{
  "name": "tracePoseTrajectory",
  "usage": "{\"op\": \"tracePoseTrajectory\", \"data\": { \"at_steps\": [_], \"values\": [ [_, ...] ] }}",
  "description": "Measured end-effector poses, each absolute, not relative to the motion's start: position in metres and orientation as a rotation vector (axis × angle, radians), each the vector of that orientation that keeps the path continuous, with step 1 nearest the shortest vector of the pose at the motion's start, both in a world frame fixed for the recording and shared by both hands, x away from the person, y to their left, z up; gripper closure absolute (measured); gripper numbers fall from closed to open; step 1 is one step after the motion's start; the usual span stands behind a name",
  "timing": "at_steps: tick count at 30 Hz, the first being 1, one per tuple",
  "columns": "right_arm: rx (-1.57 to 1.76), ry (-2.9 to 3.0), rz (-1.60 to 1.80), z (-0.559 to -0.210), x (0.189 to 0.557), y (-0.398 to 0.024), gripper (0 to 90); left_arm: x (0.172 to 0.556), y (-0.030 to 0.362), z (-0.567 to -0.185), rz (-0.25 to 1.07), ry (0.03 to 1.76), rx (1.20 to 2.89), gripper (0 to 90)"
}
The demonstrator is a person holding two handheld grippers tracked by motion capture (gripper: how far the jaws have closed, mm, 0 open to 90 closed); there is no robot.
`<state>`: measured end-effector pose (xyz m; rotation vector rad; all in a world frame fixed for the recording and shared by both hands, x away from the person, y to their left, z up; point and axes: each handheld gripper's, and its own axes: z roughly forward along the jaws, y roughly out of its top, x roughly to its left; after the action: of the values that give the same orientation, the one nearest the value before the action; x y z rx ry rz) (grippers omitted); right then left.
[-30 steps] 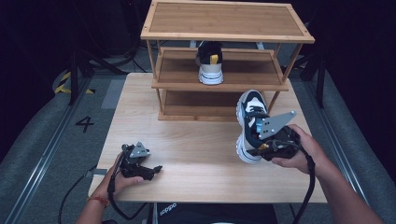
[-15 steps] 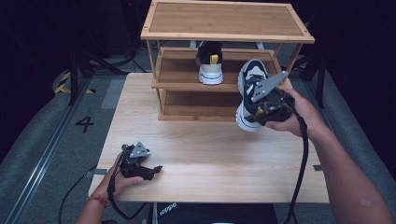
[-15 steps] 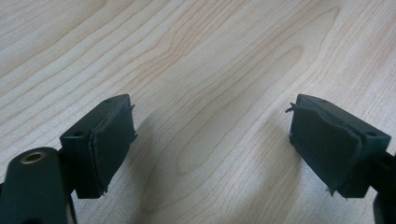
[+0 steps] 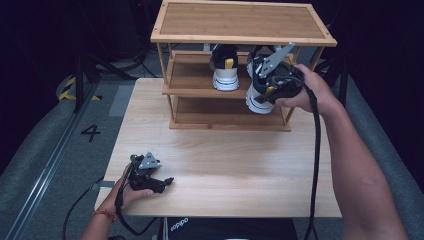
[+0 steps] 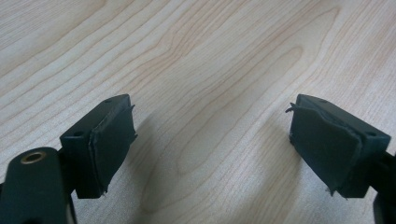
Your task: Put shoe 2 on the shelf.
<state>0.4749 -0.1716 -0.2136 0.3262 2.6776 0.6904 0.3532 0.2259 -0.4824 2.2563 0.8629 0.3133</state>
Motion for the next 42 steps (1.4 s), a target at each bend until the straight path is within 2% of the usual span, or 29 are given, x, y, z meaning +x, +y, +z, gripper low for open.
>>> {"op": "tracePoseTrajectory", "data": {
  "at_steps": [8, 26, 29, 33, 42],
  "values": [
    [0.332, 2.720, 0.640, -0.221, 0.507, -0.159, 67.7, 0.353, 0.226, -0.482, 0.314, 0.860, 2.256, 14.6],
    [0.348, 2.708, 0.588, -0.225, 0.543, -0.158, 64.6, 0.353, 0.226, -0.483, 0.312, 0.860, 2.255, 14.6],
    [0.333, 2.704, 0.601, -0.225, 0.546, -0.157, 61.6, 0.353, 0.226, -0.482, 0.314, 0.859, 2.254, 14.6],
    [0.313, 2.609, 0.588, -0.223, 0.546, -0.155, 49.7, 0.352, 0.226, -0.482, 0.326, 0.862, 2.257, 14.9],
    [0.385, 2.447, 0.795, -0.220, 0.537, -0.164, 40.5, 0.352, 0.226, -0.482, 0.340, 0.860, 2.262, 15.0]
  ]
}}
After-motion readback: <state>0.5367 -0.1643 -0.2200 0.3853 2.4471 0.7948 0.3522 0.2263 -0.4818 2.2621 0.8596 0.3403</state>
